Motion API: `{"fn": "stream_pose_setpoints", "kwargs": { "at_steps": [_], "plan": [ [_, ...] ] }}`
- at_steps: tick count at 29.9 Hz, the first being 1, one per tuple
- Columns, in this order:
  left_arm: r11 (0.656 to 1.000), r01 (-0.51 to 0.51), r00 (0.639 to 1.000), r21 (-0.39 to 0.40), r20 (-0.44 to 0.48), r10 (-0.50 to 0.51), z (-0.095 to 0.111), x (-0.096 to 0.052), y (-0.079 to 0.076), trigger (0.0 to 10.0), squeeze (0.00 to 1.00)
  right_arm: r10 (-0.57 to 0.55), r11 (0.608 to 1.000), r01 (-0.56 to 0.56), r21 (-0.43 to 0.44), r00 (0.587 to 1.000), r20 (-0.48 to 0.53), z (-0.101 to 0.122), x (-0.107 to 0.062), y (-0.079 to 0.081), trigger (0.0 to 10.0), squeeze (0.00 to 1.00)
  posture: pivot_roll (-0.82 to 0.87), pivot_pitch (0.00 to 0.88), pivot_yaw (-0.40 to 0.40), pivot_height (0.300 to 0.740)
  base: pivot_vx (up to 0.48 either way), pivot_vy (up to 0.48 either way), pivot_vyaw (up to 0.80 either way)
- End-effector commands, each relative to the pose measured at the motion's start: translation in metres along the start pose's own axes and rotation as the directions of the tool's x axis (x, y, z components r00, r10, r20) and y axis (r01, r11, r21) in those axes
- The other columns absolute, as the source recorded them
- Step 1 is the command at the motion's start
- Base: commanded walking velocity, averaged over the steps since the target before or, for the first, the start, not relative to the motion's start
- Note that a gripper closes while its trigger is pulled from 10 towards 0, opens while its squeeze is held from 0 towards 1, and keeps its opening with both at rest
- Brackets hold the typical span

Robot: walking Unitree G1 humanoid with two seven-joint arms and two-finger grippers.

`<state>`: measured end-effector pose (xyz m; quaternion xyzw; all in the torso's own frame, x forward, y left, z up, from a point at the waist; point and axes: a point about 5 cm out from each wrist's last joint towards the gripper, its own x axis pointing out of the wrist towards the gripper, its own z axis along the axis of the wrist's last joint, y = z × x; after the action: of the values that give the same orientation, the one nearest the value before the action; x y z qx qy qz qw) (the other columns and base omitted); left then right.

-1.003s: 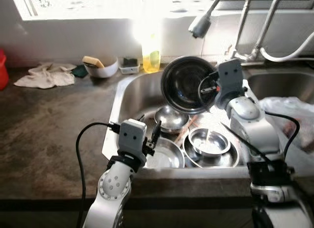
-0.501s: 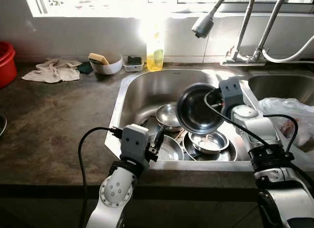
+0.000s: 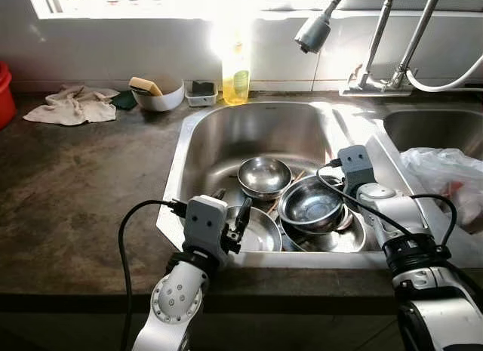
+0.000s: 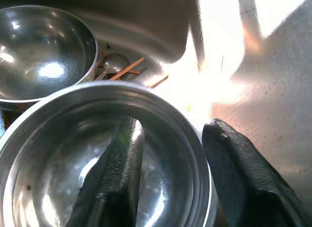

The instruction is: Kitchen organization

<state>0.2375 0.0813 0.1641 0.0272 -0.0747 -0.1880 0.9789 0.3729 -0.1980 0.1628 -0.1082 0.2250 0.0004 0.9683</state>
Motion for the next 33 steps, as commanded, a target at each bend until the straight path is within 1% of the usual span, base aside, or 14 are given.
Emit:
{"fn": "stream_pose_setpoints", "kwargs": {
  "at_steps": [1, 2, 6, 7, 10, 12, 14, 15, 16, 18, 20, 23, 30, 33],
  "plan": [
    [1.000, 0.001, 1.000, 0.011, 0.017, -0.002, 0.006, 0.000, 0.000, 10.0, 0.00, -0.014, 1.000, 0.013, 0.028, 0.999, 0.050, 0.008, -0.004, -0.002, 10.0, 0.74, 0.10, 0.124, -0.028, 0.740, 0.000, 0.000, 0.00],
    [1.000, 0.002, 1.000, 0.012, 0.019, -0.002, 0.006, 0.001, 0.000, 10.0, 0.00, -0.031, 0.999, 0.026, 0.037, 0.988, 0.151, 0.022, -0.011, -0.002, 10.0, 0.00, 0.10, 0.123, -0.025, 0.740, 0.000, 0.000, 0.00],
    [1.000, 0.000, 1.000, 0.013, 0.018, 0.000, 0.006, 0.002, 0.001, 10.0, 0.00, -0.048, 0.998, 0.035, 0.051, 0.964, 0.261, 0.035, -0.021, -0.001, 10.0, 0.00, 0.09, 0.116, -0.025, 0.740, 0.000, 0.000, 0.00],
    [1.000, -0.002, 1.000, 0.015, 0.018, 0.001, 0.005, 0.003, 0.001, 10.0, 0.00, -0.062, 0.995, 0.028, 0.098, 0.931, 0.360, 0.045, -0.033, 0.001, 10.0, 0.00, 0.09, 0.112, -0.020, 0.740, 0.000, 0.000, 0.00],
    [1.000, -0.002, 1.000, 0.016, 0.020, 0.002, 0.005, 0.004, 0.002, 10.0, 0.00, -0.066, 0.992, 0.005, 0.124, 0.868, 0.492, 0.054, -0.055, 0.005, 10.0, 0.00, 0.08, 0.106, -0.016, 0.740, 0.000, 0.000, 0.00],
    [1.000, -0.002, 1.000, 0.016, 0.021, 0.002, 0.005, 0.004, 0.003, 10.0, 0.00, -0.058, 0.991, -0.009, 0.130, 0.861, 0.505, 0.054, -0.058, 0.006, 10.0, 0.00, 0.08, 0.105, -0.015, 0.740, 0.000, 0.000, 0.00],
    [1.000, -0.002, 1.000, 0.019, 0.022, 0.001, 0.005, 0.005, 0.004, 10.0, 0.00, -0.047, 0.989, -0.040, 0.143, 0.829, 0.557, 0.049, -0.074, 0.012, 10.0, 0.00, 0.08, 0.099, -0.012, 0.740, 0.000, 0.000, 0.00],
    [1.000, -0.002, 1.000, 0.019, 0.022, 0.001, 0.005, 0.005, 0.004, 10.0, 0.00, -0.047, 0.989, -0.040, 0.143, 0.829, 0.557, 0.049, -0.074, 0.012, 10.0, 0.00, 0.08, 0.099, -0.012, 0.740, 0.000, 0.000, 0.00],
    [1.000, 0.000, 1.000, 0.021, 0.023, 0.000, 0.005, 0.005, 0.005, 10.0, 0.00, -0.022, 0.991, -0.064, 0.119, 0.790, 0.612, 0.045, -0.087, 0.018, 10.0, 0.00, 0.07, 0.097, -0.011, 0.740, 0.000, 0.000, 0.00],
    [1.000, 0.001, 1.000, 0.021, 0.022, -0.001, 0.004, 0.005, 0.005, 10.0, 0.00, -0.008, 0.993, -0.068, 0.094, 0.769, 0.640, 0.041, -0.094, 0.021, 10.0, 0.00, 0.07, 0.094, -0.009, 0.740, 0.000, 0.000, 0.00],
    [1.000, 0.003, 1.000, 0.021, 0.024, -0.004, 0.005, 0.003, 0.006, 10.0, 0.00, -0.022, 0.984, -0.098, 0.151, 0.769, 0.639, 0.024, -0.109, 0.026, 10.0, 0.00, 0.06, 0.089, -0.008, 0.740, 0.000, 0.000, 0.00],
    [1.000, 0.002, 1.000, 0.021, 0.023, -0.003, 0.004, 0.000, 0.007, 10.0, 0.00, 0.008, 0.986, -0.117, 0.120, 0.750, 0.662, 0.012, -0.125, 0.035, 10.0, 0.00, 0.05, 0.083, 0.000, 0.740, 0.000, 0.000, 0.00],
    [1.000, 0.002, 1.000, 0.003, 0.012, -0.002, 0.001, -0.008, 0.009, 10.0, 0.00, 0.044, 0.986, -0.138, 0.092, 0.754, 0.655, -0.009, -0.147, 0.053, 10.0, 0.00, 0.05, 0.059, 0.002, 0.740, 0.000, 0.000, 0.00],
    [1.000, 0.005, 1.000, -0.006, 0.008, -0.005, 0.000, -0.011, 0.008, 10.0, 0.00, 0.045, 0.987, -0.137, 0.089, 0.755, 0.655, -0.010, -0.150, 0.055, 10.0, 0.00, 0.05, 0.057, 0.003, 0.740, 0.000, 0.000, 0.00]
  ]
}}
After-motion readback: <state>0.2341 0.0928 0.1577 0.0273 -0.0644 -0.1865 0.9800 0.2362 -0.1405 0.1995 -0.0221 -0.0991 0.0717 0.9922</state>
